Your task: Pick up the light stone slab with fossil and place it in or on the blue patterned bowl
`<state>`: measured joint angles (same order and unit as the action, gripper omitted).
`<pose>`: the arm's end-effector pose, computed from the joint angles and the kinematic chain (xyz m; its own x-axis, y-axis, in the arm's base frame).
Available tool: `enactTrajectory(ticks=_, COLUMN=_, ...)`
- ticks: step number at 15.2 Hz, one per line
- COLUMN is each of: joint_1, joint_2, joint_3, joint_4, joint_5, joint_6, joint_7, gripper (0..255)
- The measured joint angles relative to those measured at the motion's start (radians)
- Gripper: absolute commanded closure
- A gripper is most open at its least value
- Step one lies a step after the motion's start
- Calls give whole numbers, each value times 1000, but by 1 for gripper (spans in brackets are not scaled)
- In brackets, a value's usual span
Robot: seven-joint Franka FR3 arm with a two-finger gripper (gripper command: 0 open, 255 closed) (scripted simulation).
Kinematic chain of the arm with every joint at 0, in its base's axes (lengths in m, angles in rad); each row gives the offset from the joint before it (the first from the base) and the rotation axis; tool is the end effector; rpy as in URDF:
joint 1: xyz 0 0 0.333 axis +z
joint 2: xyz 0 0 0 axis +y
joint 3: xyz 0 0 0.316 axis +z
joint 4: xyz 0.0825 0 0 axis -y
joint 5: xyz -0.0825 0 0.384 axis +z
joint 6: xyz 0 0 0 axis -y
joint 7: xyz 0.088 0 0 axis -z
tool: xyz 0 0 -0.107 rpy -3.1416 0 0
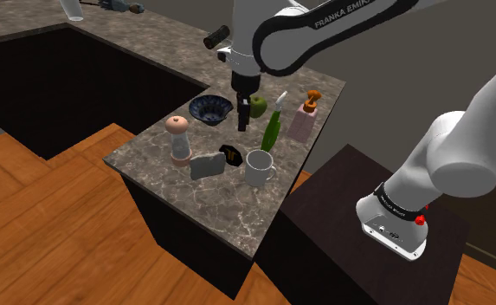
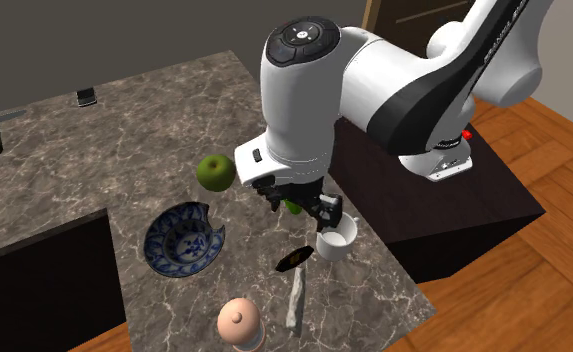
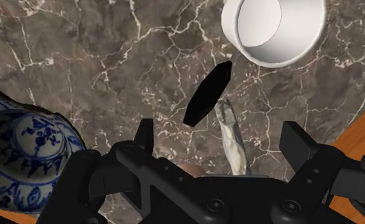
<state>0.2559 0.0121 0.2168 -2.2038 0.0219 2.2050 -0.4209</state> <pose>0.4712 0.2417 0.3752 0.6367 0.7711 -0.0016 0.7709 -0.6366 -0.0227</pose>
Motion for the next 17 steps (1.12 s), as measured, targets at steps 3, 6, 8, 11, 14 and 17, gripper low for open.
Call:
enactTrajectory(ticks=3, joint_1=24, joint_2=96, joint_3=21, joint_4=42, joint_5=-38, joint_6=50, joint_7=-18, gripper=0)
enactTrajectory(ticks=6, joint_1=53, joint_2=189, joint_3=39, joint_4=100, joint_5=-82, joint_6=80, joint_7=-29, gripper=0)
enactTrajectory(ticks=8, joint_1=71, joint_2=258, joint_3=45, joint_4=146, joint_5=-116, joint_6=98, joint_7=-42, gripper=0)
enactTrajectory(ticks=11, joint_1=101, joint_2=333, joint_3=54, joint_4=181, joint_5=-156, joint_6=131, joint_7=-46, gripper=0)
enactTrajectory(ticks=14, joint_1=109, joint_2=367, joint_3=50, joint_4=186, joint_5=-172, joint_6=158, joint_7=-41, gripper=0)
enactTrajectory(ticks=17, joint_1=114, joint_2=400, joint_3=43, joint_4=186, joint_5=-185, joint_6=191, joint_7=-34, gripper=0)
